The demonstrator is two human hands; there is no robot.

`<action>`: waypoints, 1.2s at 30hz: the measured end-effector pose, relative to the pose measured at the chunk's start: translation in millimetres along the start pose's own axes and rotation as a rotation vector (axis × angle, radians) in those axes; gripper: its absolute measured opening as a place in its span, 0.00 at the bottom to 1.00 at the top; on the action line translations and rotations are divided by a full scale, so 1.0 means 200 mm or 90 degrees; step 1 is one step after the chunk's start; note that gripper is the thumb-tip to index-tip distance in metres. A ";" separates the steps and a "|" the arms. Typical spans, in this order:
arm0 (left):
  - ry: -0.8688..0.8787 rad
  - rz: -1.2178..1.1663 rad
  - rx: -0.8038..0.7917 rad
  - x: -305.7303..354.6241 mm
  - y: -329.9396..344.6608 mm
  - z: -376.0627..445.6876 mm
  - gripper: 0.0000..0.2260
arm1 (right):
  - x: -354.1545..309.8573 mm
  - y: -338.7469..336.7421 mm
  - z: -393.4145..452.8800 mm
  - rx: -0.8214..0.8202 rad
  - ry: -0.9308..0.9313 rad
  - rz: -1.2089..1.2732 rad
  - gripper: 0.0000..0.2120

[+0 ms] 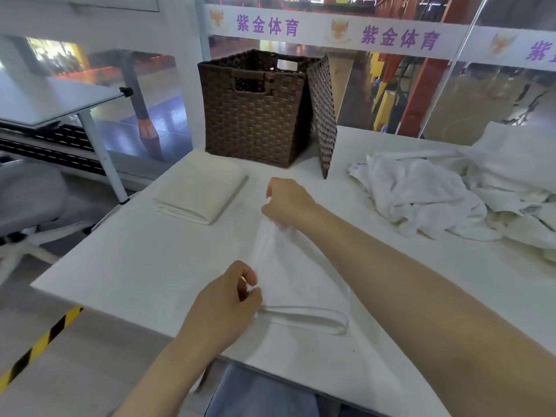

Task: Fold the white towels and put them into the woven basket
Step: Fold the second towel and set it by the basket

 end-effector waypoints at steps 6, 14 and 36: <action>-0.032 0.094 0.001 -0.11 0.07 0.00 0.06 | 0.07 0.24 0.02 -0.094 0.005 0.010 0.17; 0.007 0.116 -0.002 -0.09 0.04 0.05 0.08 | 0.20 0.14 -0.17 -0.201 -0.082 0.231 0.21; -0.018 0.102 0.012 0.02 0.16 0.22 0.31 | 0.56 0.15 -0.64 0.061 -0.035 0.125 0.28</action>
Point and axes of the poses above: each hand's wrist, its own z-axis towards the middle knuckle, its own y-axis out of the palm, x = y × z, the point moved 6 cm from there along z, towards the middle knuckle, and after that the axes turned 15 degrees about z, right-handed, at the moved point
